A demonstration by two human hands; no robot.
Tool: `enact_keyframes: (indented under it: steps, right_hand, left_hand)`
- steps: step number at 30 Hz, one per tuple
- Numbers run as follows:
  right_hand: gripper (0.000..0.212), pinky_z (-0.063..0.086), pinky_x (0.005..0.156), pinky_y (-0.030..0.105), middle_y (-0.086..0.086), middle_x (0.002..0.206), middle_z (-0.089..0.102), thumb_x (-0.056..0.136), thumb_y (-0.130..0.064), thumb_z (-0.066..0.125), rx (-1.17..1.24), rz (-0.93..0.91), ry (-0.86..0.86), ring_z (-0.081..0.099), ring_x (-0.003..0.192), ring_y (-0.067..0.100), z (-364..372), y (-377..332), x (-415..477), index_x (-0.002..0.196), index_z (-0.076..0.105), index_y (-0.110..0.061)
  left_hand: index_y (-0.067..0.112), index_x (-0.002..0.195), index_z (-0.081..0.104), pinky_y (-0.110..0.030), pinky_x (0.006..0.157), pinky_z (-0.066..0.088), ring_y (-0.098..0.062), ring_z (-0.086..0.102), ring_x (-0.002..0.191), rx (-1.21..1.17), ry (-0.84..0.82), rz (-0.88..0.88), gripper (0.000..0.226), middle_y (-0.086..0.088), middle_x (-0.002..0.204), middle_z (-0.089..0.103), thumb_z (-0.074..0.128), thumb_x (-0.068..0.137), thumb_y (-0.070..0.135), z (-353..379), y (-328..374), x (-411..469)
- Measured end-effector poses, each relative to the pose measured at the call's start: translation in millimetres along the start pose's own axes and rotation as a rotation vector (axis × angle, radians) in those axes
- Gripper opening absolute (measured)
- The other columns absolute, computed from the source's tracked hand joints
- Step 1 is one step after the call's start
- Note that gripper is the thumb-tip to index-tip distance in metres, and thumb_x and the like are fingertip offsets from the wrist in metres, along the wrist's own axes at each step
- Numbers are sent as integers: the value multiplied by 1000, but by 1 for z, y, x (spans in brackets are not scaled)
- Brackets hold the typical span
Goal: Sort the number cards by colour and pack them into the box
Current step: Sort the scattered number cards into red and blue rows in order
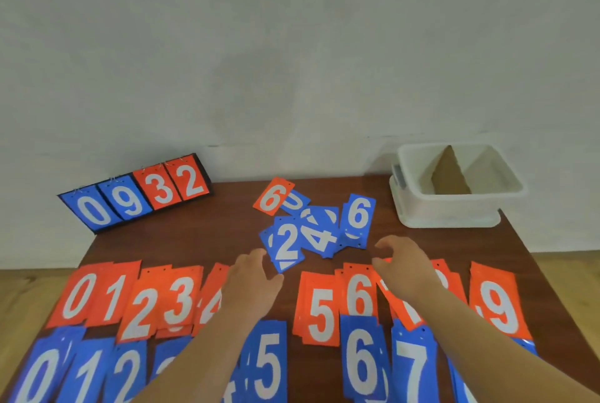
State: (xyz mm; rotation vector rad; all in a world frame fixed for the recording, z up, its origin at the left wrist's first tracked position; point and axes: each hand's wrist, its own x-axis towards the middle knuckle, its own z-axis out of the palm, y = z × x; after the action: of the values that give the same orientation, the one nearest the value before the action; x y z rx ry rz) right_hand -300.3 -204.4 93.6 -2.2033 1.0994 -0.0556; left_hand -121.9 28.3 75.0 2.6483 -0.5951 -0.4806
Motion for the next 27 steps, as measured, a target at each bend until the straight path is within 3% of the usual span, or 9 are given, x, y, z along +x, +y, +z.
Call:
enact_keyframes:
  steps: [5, 13, 17, 21, 27]
  right_hand:
    - [39, 43, 82, 22, 0, 131, 56, 90, -29, 66, -21, 12, -58, 59, 104, 14, 6, -3, 28, 128, 60, -23]
    - [33, 48, 65, 28, 3, 109, 62, 85, -39, 68, -5, 143, -28, 62, 78, 13, 16, -4, 102, 114, 61, -24]
    - [42, 41, 57, 23, 5, 117, 58, 90, -26, 63, -4, 212, -27, 58, 74, 12, 44, -3, 145, 131, 54, -23]
    - [53, 54, 86, 40, 7, 124, 45, 86, -30, 63, 29, 337, -34, 60, 96, 28, 73, -1, 177, 137, 49, -28]
    - [70, 41, 100, 42, 12, 139, 35, 83, -42, 73, -97, 438, 10, 41, 123, 38, 100, -1, 208, 142, 40, -26]
  left_hand:
    - [28, 143, 41, -36, 97, 49, -22, 49, 123, 3, -34, -25, 66, -1, 135, 48, 69, 86, 48, 13, 12, 35]
    - [27, 149, 38, -44, 101, 50, -29, 48, 128, -102, -64, -213, 78, -5, 142, 43, 72, 84, 53, 53, 26, 95]
    - [30, 146, 36, -45, 100, 48, -30, 43, 131, -88, -40, -262, 78, -4, 143, 40, 72, 82, 55, 76, 30, 121]
    - [33, 150, 23, -46, 110, 41, -30, 29, 141, -37, -67, -257, 85, -6, 154, 25, 68, 83, 59, 99, 33, 139]
    - [37, 151, 19, -46, 116, 30, -30, 18, 147, 54, -73, -204, 80, -5, 160, 17, 67, 88, 53, 109, 27, 151]
